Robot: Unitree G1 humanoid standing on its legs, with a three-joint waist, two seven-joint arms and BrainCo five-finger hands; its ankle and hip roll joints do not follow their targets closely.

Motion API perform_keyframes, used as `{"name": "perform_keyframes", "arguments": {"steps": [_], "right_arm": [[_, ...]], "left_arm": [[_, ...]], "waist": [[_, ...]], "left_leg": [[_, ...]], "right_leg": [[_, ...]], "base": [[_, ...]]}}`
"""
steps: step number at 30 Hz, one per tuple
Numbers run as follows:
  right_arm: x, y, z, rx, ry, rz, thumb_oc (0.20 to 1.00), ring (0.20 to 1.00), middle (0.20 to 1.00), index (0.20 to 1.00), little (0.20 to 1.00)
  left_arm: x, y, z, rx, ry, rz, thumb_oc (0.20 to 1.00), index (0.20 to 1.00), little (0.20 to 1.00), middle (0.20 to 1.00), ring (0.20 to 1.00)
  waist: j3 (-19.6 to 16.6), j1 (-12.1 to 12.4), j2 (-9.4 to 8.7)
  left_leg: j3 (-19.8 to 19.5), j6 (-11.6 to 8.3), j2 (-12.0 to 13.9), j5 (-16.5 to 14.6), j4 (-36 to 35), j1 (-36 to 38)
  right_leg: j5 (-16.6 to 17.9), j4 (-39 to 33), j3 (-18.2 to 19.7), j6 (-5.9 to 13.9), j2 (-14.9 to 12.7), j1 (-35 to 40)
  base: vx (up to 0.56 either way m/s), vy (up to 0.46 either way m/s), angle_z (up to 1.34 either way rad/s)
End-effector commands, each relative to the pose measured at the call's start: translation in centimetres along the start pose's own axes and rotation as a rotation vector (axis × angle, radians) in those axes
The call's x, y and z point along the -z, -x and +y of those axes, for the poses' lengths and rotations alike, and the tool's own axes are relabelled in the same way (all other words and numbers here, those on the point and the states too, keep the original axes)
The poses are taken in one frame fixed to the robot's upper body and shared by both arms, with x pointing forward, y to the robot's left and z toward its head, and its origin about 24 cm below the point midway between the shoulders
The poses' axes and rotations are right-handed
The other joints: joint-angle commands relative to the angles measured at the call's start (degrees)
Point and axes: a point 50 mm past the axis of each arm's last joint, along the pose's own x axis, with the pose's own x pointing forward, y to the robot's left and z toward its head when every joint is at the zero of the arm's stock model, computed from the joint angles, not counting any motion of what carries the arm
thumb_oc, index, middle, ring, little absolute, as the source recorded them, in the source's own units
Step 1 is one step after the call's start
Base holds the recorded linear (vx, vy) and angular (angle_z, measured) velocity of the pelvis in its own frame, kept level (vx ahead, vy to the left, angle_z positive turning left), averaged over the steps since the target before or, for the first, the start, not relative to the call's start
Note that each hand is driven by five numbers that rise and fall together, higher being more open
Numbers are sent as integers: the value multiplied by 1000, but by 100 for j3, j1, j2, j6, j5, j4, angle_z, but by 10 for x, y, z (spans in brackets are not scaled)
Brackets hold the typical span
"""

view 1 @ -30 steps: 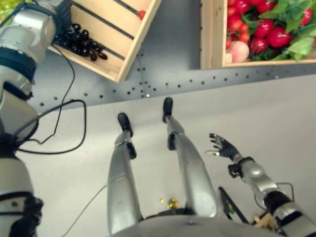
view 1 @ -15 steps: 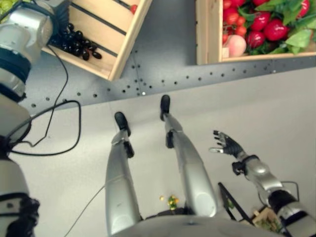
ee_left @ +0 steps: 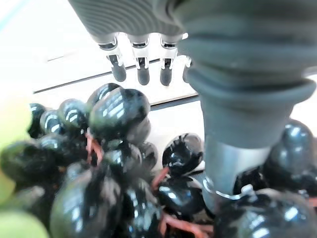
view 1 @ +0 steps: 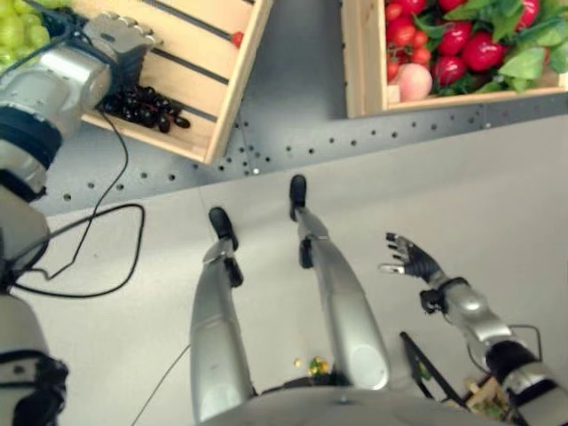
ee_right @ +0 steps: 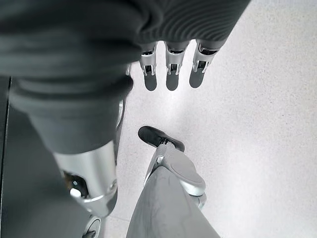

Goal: Pick up the fruits from the basket on one side to the basket on the other side

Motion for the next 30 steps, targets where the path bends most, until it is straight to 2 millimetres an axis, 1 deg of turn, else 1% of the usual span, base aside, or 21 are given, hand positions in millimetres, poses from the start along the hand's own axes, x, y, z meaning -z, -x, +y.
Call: {"name": "perform_keyframes", "arguments": {"steps": [1,2,3,6,8,11,15,16,18,21,24,30], "right_arm": [[0,15,-27,71,33,-8,1000,1000,1000,1000,1000],[1,15,-28,77,35,-3,1000,1000,1000,1000,1000],[1,15,-28,77,34,-3,1000,1000,1000,1000,1000],[0,15,-30,87,33,-5,1000,1000,1000,1000,1000],[0,17,-33,93,40,1,1000,1000,1000,1000,1000],[-1,17,-34,100,39,-4,1000,1000,1000,1000,1000],[-5,19,-41,119,53,-12,1000,1000,1000,1000,1000],[-7,19,-45,128,63,-15,1000,1000,1000,1000,1000],[-7,19,-46,134,61,-17,1000,1000,1000,1000,1000],[-7,21,-49,147,61,-15,1000,1000,1000,1000,1000],[-7,22,-50,153,60,-16,1000,1000,1000,1000,1000],[-7,23,-51,156,59,-18,1000,1000,1000,1000,1000]], "left_arm": [[-7,11,-34,140,-39,-94,1000,1000,1000,1000,1000],[-10,13,-38,159,-50,-120,1000,1000,1000,1000,1000],[-10,13,-38,159,-50,-120,1000,1000,1000,1000,1000],[-17,15,-34,159,-55,-166,1000,1000,1000,1000,1000],[-21,18,-32,166,-87,-200,1000,1000,1000,1000,1000],[-24,20,-31,169,-96,-223,1000,1000,1000,1000,1000],[-29,23,-32,183,-102,-261,1000,1000,1000,1000,1000],[-31,26,-36,199,-111,-278,1000,1000,1000,1000,1000],[-32,27,-35,198,-108,-289,1000,1000,1000,1000,1000],[-37,32,-41,227,-105,-320,1000,1000,1000,1000,1000],[-39,35,-43,240,-103,-338,1000,1000,1000,1000,1000],[-39,39,-44,255,-101,-348,1000,1000,1000,1000,1000]], "waist": [[252,138,155],[252,161,204],[252,161,203],[246,182,260],[231,199,313],[230,214,338],[241,189,439],[252,168,486],[252,175,488],[253,181,529],[253,188,545],[254,206,577]], "left_leg": [[-49,43,-51,-88,-479,462],[-42,43,-59,-91,-489,518],[-42,43,-59,-91,-491,521],[-47,40,-75,-101,-498,575],[-44,44,-101,-109,-510,626],[-46,45,-106,-112,-514,648],[-34,40,-120,-104,-547,684],[-29,42,-124,-98,-559,690],[-22,40,-120,-93,-572,693],[-24,45,-123,-95,-583,703],[-28,46,-124,-95,-585,702],[-34,51,-121,-115,-523,672]], "right_leg": [[-849,560,-59,927,-283,357],[-865,574,-66,925,-301,404],[-866,573,-67,925,-301,406],[-885,591,-76,926,-320,465],[-909,613,-85,932,-329,498],[-918,616,-89,938,-338,523],[-922,595,-112,943,-354,562],[-919,594,-104,944,-353,558],[-917,583,-112,946,-357,561],[-928,596,-104,940,-356,550],[-943,612,-103,946,-368,544],[-971,672,-111,946,-370,529]], "base": [[0,0,0],[0,0,0],[0,0,0],[0,0,0],[0,0,0],[0,0,0],[0,0,0],[0,0,0],[0,0,0],[0,0,0],[0,0,0],[0,0,0]]}}
